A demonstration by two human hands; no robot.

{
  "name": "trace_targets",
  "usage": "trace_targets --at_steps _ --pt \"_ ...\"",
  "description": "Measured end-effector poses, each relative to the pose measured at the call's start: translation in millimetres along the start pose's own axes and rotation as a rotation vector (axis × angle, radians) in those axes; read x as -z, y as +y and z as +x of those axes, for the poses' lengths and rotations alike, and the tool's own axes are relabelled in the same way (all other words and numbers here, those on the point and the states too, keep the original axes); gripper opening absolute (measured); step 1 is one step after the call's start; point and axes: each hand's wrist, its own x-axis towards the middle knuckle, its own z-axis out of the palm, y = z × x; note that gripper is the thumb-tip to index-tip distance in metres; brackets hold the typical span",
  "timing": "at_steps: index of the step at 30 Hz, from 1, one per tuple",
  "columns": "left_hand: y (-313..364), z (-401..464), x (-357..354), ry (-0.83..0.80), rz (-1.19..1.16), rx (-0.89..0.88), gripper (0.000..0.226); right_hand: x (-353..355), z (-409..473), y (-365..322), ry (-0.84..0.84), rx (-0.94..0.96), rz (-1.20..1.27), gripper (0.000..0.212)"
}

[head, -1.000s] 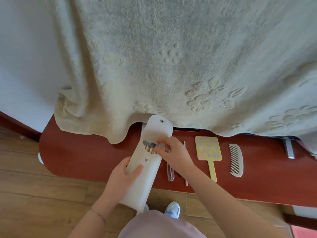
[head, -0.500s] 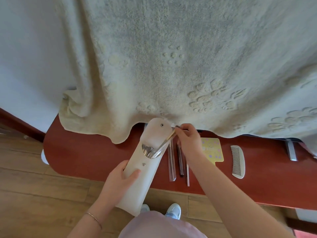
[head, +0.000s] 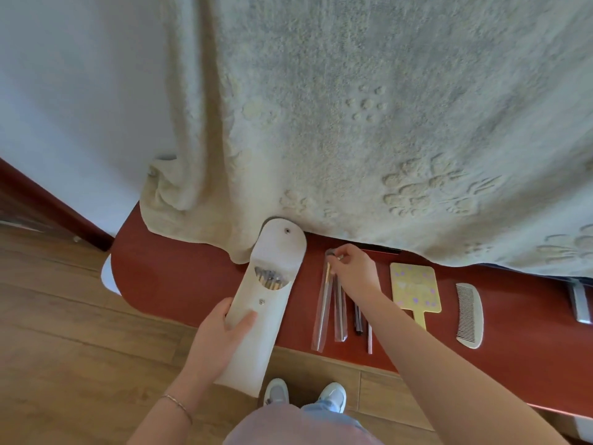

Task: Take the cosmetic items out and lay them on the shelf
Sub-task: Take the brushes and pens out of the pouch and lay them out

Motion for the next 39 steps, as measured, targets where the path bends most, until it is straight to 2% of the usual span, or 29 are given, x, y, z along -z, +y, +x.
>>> trace_targets --at_steps 8,13,17,22,26,29,32,36,39 --pt "14.8 1.7 -9.0 -0.048 -0.013 -0.016 0.026 9.3 5.6 0.4 -0.049 -0.029 -0.065 0.028" --pt "23.0 5.2 -12.2 -0.083 -0.063 -0.012 0.023 17.0 -10.5 -6.3 -0.11 -0.024 0.256 0.028" --pt "29.3 6.5 -13.5 -0.107 -0.095 -0.015 0.02 18.7 -23.4 -16.7 -0.165 0.058 0.262 0.024" --pt "32.8 8.3 -8.4 -0.146 -0.074 -0.023 0.015 20.6 -26.0 -25.2 -0.127 -0.015 0.366 0.045" --pt "30.1 9.5 -4.3 -0.253 -0.013 -0.007 0.014 21.3 -35.4 -28.7 -0.249 0.01 0.423 0.016" --pt "30.4 6.8 -6.1 -0.26 -0.017 -0.001 0.012 20.3 -45.4 -29.8 -0.245 0.122 0.392 0.019" --pt "35.9 3.3 -11.4 -0.214 -0.081 0.015 0.011 15.5 -52.7 -28.6 -0.22 0.278 0.184 0.026" --pt "44.9 4.0 -19.1 -0.187 -0.097 0.058 0.012 0.8 -57.5 -14.0 -0.116 0.741 -0.21 0.026" --pt "46.8 4.7 -21.2 -0.197 -0.138 0.114 0.014 -4.5 -58.7 -4.7 -0.019 0.909 -0.396 0.025"
